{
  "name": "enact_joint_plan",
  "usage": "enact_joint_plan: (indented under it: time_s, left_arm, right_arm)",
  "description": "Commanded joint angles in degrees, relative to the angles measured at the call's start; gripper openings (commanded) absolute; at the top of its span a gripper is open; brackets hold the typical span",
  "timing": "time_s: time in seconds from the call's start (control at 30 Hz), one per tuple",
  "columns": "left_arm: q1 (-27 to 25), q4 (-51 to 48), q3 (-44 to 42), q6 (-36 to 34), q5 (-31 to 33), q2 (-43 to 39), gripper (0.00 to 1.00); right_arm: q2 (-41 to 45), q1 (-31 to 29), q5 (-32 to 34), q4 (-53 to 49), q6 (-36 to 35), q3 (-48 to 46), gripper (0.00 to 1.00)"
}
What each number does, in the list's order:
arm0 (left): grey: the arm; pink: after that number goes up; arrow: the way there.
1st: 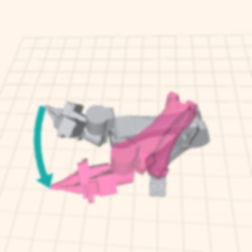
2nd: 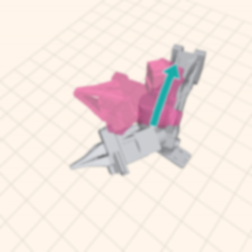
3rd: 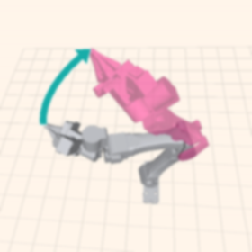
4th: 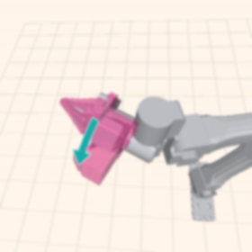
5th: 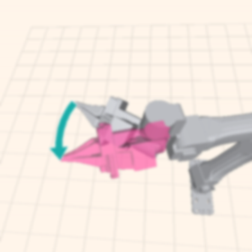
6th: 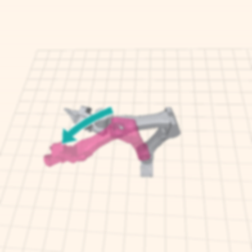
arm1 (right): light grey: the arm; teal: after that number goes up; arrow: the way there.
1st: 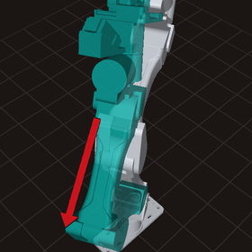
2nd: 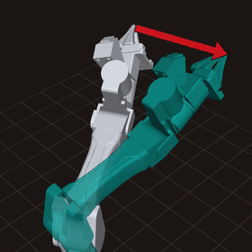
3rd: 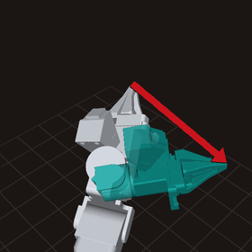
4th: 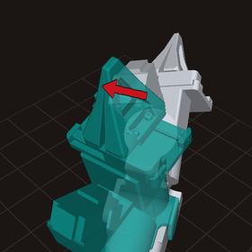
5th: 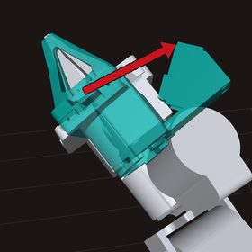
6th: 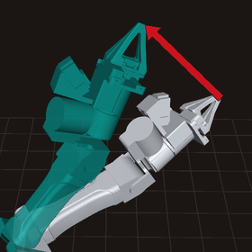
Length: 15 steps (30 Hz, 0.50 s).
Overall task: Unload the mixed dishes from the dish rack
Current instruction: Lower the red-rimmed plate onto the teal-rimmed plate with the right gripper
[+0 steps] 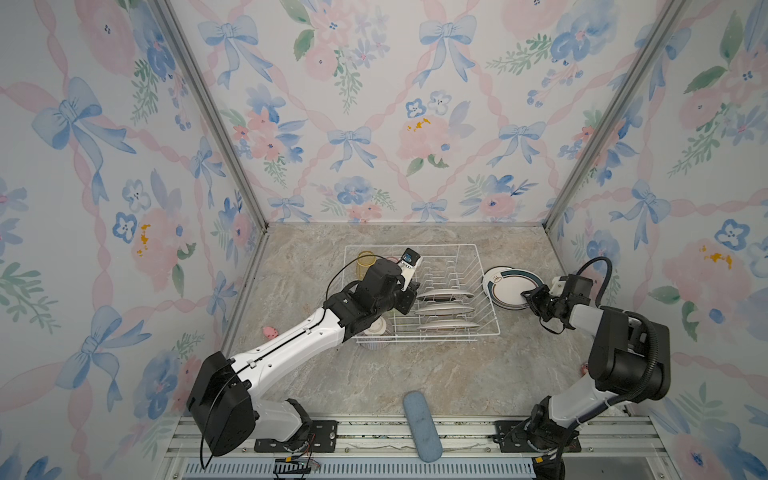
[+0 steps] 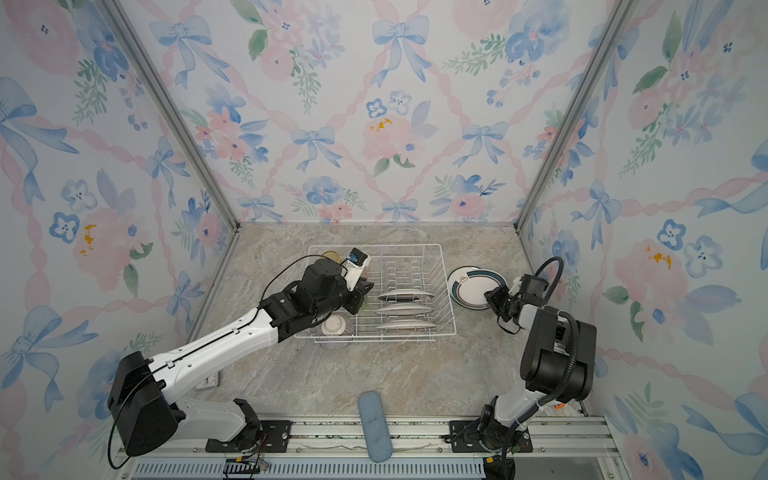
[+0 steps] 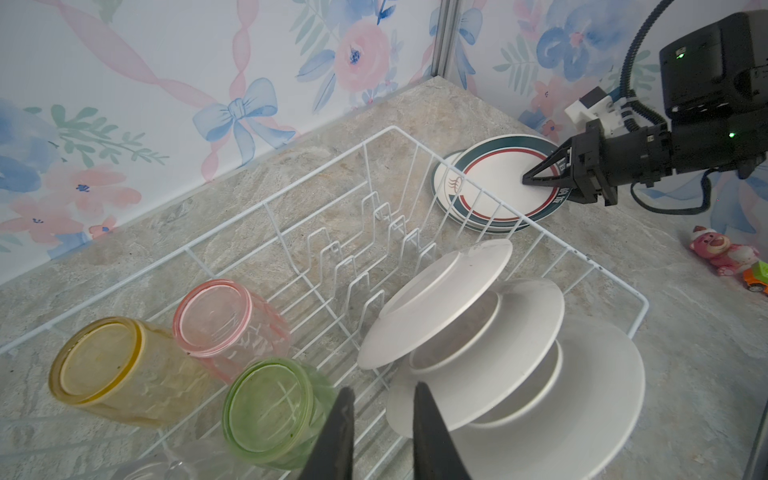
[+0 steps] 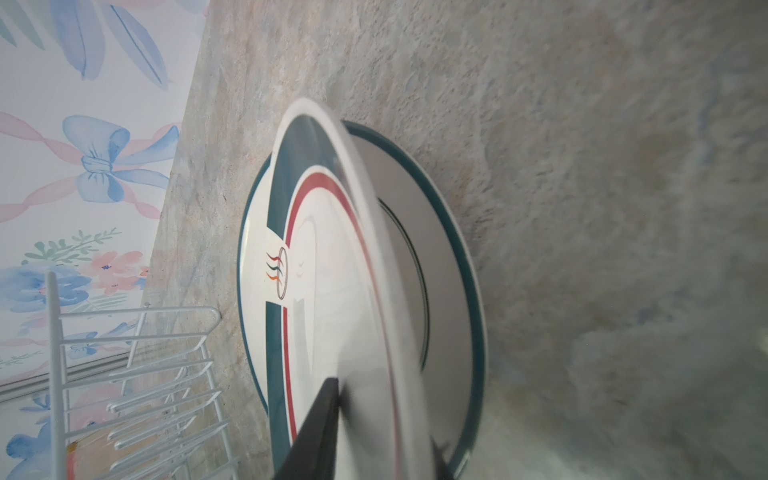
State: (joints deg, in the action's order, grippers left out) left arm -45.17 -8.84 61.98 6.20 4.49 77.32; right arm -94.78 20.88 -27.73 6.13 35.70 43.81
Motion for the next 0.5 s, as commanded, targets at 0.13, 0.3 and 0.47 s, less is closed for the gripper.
enact_joint_plan:
  time_s: [0.13,0.3,0.47]
  left_arm:
    - [-0.3,0.3,-1.2,-0.5,-0.2,-1.8,0.21]
    - [-0.3,0.4,-1.4,-0.5,-0.3,-2.2,0.21]
    - [-0.4,0.3,-1.4,-0.6,-0.4,-2.2,0.21]
  right_arm:
    - [2.5,-0.5,2.2,-4.8,-3.3,1.1,0.33]
    - [3.5,-0.5,3.1,-6.5,-4.3,1.3,0.34]
    - [4.5,-0.5,4.6,-9.4,-5.9,2.0,0.37]
